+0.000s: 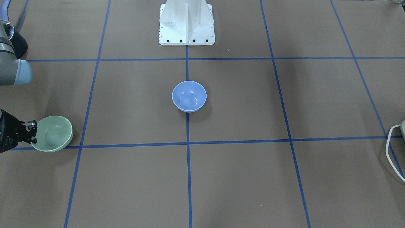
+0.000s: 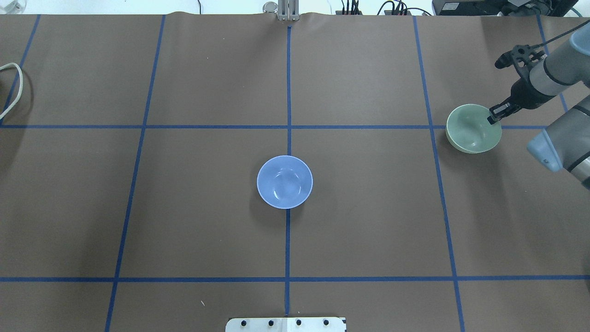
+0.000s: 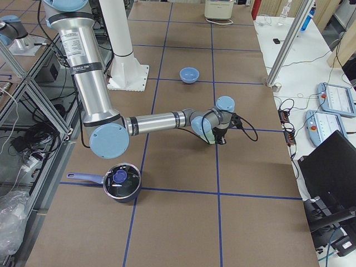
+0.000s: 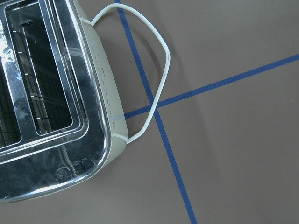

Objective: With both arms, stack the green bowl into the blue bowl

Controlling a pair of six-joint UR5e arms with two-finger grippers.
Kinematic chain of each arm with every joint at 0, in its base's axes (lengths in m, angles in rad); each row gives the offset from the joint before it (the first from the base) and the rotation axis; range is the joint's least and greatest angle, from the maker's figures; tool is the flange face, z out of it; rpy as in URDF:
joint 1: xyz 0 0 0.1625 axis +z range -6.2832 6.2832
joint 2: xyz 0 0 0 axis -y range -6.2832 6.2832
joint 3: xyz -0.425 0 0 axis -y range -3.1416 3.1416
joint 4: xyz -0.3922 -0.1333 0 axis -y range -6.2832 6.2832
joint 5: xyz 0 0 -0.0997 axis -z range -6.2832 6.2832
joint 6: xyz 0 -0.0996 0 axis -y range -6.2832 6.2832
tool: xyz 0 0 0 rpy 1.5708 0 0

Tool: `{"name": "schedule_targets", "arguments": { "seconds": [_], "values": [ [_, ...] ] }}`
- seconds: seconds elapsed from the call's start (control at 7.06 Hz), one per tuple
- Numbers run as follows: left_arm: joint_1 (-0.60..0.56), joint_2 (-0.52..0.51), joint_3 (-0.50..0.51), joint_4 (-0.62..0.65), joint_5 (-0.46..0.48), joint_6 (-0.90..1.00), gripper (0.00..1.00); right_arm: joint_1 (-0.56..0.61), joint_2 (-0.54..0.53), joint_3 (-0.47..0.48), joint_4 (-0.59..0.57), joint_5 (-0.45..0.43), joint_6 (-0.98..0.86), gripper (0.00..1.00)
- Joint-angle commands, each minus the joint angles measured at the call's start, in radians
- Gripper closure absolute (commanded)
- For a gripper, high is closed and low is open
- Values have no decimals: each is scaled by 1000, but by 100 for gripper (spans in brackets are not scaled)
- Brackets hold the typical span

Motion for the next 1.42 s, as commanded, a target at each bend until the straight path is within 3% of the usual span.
{"name": "schedule_targets", "arguments": {
  "seconds": [0.0,0.28,0.57,0.85,0.99,1.13,1.28],
  "values": [
    [0,3,4,4,2,-75,2,41,11,6,-5,90,34,100],
    [0,23,-5,1,0,-252,2,16,75,99,-10,93,347,100],
    [2,21,-6,1,0,-254,2,-123,146,251,-19,55,725,100],
    [2,21,-3,1,0,-259,2,-350,280,312,-93,-188,989,100],
    [2,21,-2,1,0,-260,2,-468,403,309,-261,-326,1043,100],
    [3,21,0,1,0,-260,2,-545,481,307,-386,-407,1069,100],
    [3,21,0,3,0,-260,2,-610,491,293,-393,-458,1091,100]
  ]
}}
